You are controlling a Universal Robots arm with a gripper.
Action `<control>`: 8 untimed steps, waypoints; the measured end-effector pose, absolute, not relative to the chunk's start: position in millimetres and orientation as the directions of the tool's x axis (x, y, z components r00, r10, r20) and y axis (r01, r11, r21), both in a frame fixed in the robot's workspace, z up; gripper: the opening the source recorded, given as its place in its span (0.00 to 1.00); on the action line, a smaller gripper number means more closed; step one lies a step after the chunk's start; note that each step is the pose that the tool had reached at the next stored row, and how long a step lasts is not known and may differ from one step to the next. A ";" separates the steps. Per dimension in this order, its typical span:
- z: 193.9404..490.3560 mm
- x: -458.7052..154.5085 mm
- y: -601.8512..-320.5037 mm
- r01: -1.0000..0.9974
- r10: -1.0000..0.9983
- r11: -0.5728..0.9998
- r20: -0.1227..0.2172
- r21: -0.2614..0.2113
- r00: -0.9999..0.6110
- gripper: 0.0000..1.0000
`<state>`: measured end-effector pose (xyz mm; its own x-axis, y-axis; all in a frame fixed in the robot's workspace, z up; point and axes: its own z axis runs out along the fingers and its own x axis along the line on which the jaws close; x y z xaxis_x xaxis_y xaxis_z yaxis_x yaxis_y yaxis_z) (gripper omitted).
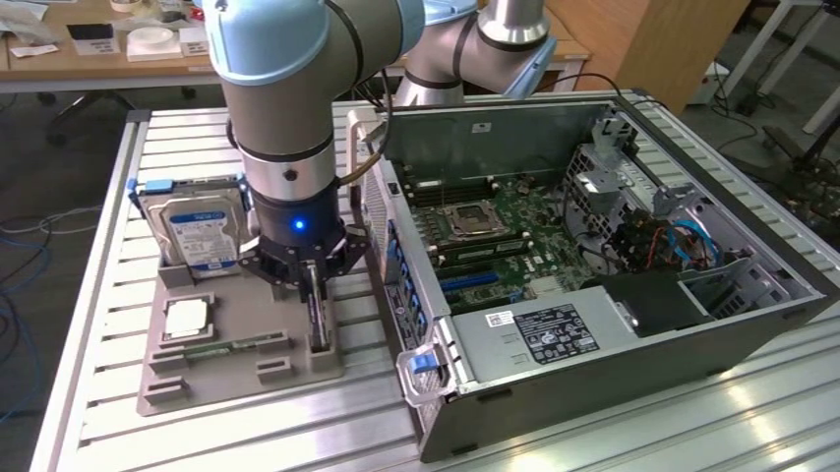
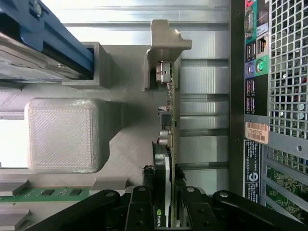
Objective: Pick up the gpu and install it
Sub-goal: 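Pick up the gpu and move the gpu toward the slot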
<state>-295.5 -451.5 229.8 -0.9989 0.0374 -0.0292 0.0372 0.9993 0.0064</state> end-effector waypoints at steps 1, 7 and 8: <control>229.8 -295.5 -451.5 0.037 0.037 0.999 -0.029 0.006 -0.999 0.27; 235.3 -295.4 -451.5 0.037 0.037 0.999 -0.029 0.006 -0.999 0.27; 237.1 -295.5 -451.5 0.037 0.037 0.999 -0.029 0.006 -0.999 0.27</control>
